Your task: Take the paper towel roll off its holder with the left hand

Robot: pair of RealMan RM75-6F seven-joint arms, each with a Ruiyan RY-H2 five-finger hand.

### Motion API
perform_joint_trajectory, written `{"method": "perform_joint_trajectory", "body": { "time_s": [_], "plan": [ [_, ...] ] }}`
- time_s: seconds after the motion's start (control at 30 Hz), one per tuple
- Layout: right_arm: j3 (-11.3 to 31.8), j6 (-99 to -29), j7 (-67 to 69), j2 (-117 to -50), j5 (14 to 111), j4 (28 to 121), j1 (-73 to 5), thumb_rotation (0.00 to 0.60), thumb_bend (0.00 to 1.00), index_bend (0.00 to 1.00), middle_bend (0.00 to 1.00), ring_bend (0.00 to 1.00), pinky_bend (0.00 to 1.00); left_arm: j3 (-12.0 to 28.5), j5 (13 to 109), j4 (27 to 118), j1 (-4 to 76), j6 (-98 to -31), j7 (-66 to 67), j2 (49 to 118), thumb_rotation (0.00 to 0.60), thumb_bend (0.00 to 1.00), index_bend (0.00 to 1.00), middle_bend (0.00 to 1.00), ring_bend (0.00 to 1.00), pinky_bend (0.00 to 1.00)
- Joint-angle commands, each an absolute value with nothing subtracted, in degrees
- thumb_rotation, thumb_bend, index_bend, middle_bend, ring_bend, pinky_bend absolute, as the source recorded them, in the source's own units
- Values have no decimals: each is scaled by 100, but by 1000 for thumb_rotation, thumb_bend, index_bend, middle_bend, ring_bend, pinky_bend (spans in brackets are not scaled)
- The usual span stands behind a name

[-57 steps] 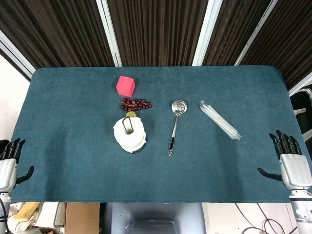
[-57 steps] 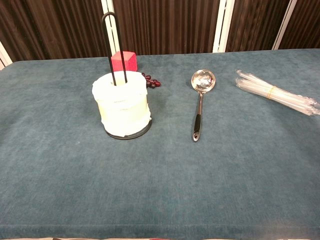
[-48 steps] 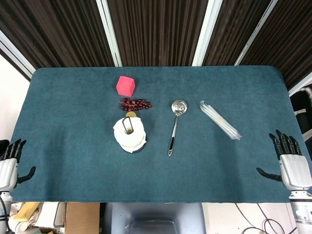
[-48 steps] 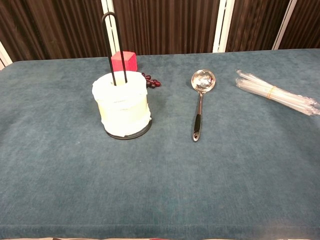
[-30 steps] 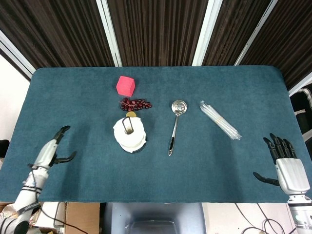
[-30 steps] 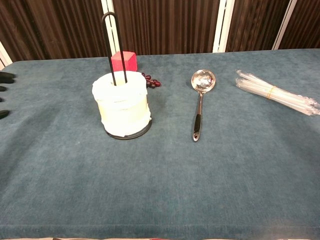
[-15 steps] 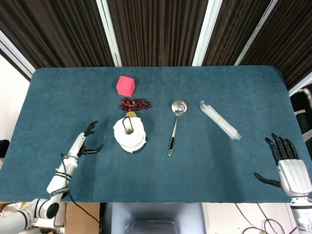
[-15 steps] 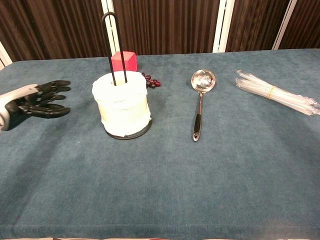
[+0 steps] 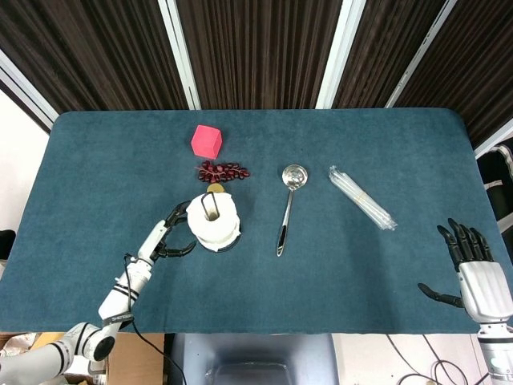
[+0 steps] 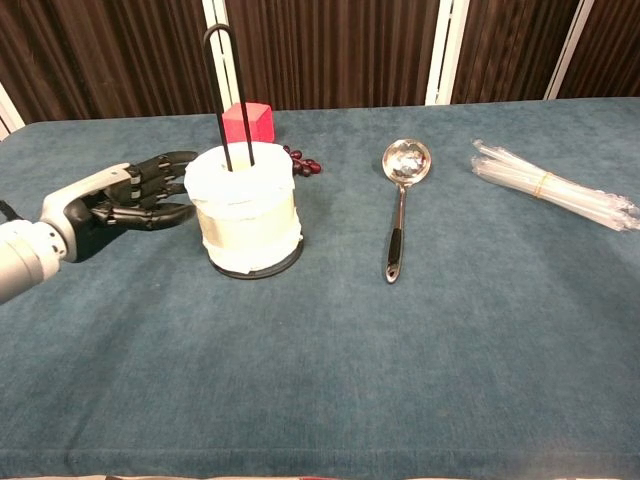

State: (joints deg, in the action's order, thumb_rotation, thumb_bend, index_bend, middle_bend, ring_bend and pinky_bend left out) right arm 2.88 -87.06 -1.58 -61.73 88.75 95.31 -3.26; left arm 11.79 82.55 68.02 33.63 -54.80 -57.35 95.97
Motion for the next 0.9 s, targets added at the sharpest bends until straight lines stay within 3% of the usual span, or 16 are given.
{"method": "perform_joint_trajectory", "body": {
  "time_s": [0.03,0.67,0.73,0.8,0.9],
  "plan": [
    [292,-8688,-152,-6164,8859,9538,-331,600,151,0,0,0,69,1192,8256,6594,3493,-5491,-6025,9851,600,348,0,0,0,116],
    [363,-8755,32,-6076,8802,9609,-309,600,151,0,0,0,69,1320,7981,6096,3766,-5607,-5854,10590,600,349,0,6,5,126],
    [364,-8757,35,-6076,8802,9608,-308,600,151,0,0,0,69,1349,7943,6083,3754,-5642,-5841,10624,600,357,13,49,45,200],
    [369,-8767,43,-6076,8803,9608,-306,600,152,0,0,0,69,1425,7852,6019,3717,-5759,-5790,10734,600,393,89,190,181,415],
    [375,-8759,49,-6082,8787,9603,-307,600,151,0,0,0,69,1534,7707,5803,3680,-5956,-5509,10953,600,440,223,331,327,605]
  ]
}}
